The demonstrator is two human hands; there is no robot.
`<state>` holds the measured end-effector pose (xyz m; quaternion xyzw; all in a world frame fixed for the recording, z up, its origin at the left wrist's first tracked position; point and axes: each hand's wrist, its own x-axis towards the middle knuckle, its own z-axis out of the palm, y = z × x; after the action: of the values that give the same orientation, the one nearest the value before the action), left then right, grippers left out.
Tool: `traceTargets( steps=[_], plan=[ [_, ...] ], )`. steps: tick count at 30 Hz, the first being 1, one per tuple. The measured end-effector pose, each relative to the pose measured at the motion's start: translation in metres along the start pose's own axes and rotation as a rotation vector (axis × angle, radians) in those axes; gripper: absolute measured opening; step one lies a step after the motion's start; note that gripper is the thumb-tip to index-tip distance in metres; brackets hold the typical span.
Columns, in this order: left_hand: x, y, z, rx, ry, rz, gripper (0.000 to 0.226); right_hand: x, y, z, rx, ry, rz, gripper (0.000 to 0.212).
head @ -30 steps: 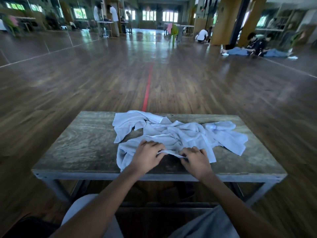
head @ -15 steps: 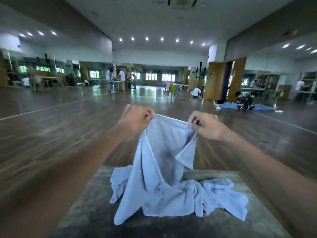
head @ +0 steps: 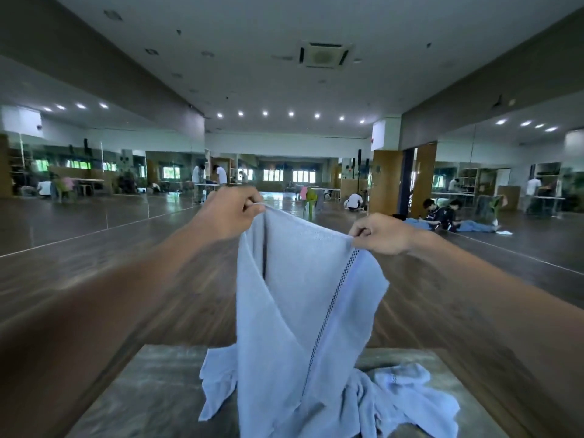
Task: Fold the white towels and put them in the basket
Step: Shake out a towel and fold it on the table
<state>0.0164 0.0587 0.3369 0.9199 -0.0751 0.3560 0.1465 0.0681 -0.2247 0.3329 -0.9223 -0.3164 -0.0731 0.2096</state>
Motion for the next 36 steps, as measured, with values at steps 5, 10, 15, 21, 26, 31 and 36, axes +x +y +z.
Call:
traceTargets(
  steps=[5, 10, 15, 21, 26, 31, 36],
  plan=[
    [-0.024, 0.020, 0.018, 0.026, -0.314, -0.077, 0.016, 0.003, -0.015, -0.004, 0.187, 0.189, -0.098, 0.017],
    [-0.043, 0.054, 0.062, -0.531, -0.392, -0.173, 0.051, 0.010, -0.028, 0.003, 0.084, 0.109, -0.151, 0.013],
    [-0.038, 0.070, 0.084, -0.646, -0.183, -0.155, 0.014, 0.005, -0.024, 0.004, 0.154, 0.123, -0.151, 0.012],
    [-0.025, 0.068, 0.077, -0.575, -0.120, -0.184, 0.021, -0.018, 0.002, 0.004, 0.068, -0.058, -0.027, 0.007],
    [-0.023, 0.062, 0.058, -0.312, -0.149, -0.187, 0.016, -0.030, 0.022, -0.001, 0.019, -0.095, 0.052, 0.016],
    [-0.031, 0.070, 0.059, -0.236, -0.302, -0.081, 0.019, -0.025, 0.010, -0.010, 0.256, 0.118, -0.021, 0.005],
    [-0.031, 0.079, 0.068, -0.396, -0.295, -0.052, 0.040, -0.019, -0.005, -0.012, 0.407, 0.221, -0.074, 0.026]
  ],
)
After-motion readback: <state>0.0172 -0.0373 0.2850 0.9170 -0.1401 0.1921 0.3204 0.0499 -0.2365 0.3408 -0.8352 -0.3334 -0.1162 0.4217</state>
